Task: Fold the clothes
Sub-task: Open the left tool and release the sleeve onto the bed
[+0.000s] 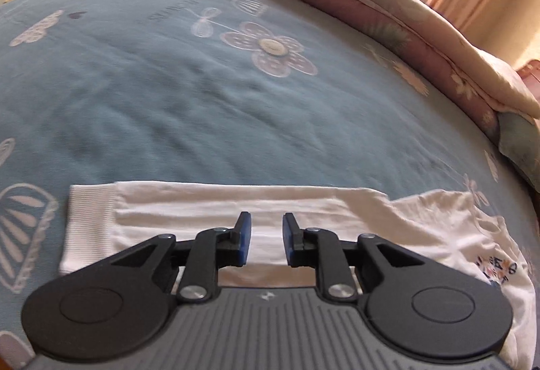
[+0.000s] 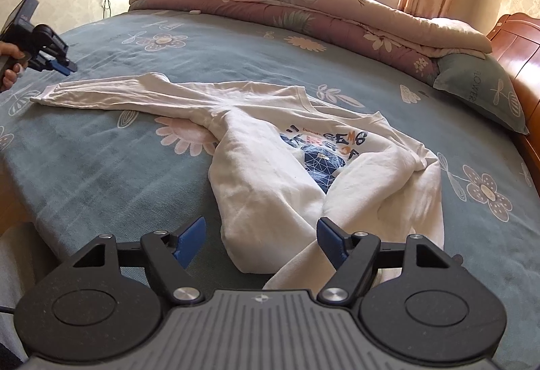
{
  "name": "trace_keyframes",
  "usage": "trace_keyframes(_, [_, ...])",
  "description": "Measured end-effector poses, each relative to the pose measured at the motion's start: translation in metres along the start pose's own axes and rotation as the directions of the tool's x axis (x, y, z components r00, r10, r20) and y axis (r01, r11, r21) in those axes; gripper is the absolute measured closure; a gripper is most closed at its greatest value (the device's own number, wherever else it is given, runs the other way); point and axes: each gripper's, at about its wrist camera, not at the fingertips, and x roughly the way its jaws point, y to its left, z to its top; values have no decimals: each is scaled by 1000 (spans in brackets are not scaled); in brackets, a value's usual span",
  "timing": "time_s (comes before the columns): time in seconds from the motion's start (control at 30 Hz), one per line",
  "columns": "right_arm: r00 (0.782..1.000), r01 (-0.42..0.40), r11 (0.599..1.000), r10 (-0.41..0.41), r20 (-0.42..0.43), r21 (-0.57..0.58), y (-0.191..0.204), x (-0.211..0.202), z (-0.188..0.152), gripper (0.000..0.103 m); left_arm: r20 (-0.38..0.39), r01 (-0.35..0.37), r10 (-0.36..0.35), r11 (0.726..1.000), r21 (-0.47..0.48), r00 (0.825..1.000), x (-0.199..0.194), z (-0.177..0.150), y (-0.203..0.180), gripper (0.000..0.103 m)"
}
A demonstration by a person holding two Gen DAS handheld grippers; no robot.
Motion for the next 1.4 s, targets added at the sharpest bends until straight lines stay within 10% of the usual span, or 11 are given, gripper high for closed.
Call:
trace_keyframes(0.3, [1000,-2,1000,2,-2,3,-9,16,9,25,-149,318,-300,940,119,942,80,-5,-141,78])
trace_keyframes(0.5, [1000,-4,1000,3,10,26,-23,29,16,25,-252,221,-188,969,112,949,154,-7,-179,78])
trace_keyframes(0.7, [1000,12,999,-13,19,46,-37,38,18,25,-173,220,-202,971,89,964,180,19,-183,75])
trace_keyframes(0.9, [999,0,997,-3,36,77,-45,38,16,25,-116,257,-240,954,157,964,137,30,-183,68])
trace_keyframes(1.1, [999,-9,997,6,44,80,-41,40,14,24,-224,142,-102,975,168,969,145,7,-168,61])
trace_keyframes(1.4, [998,7,996,-14,66,93,-40,21,13,23,-64,175,-167,974,142,984,130,33,-165,62])
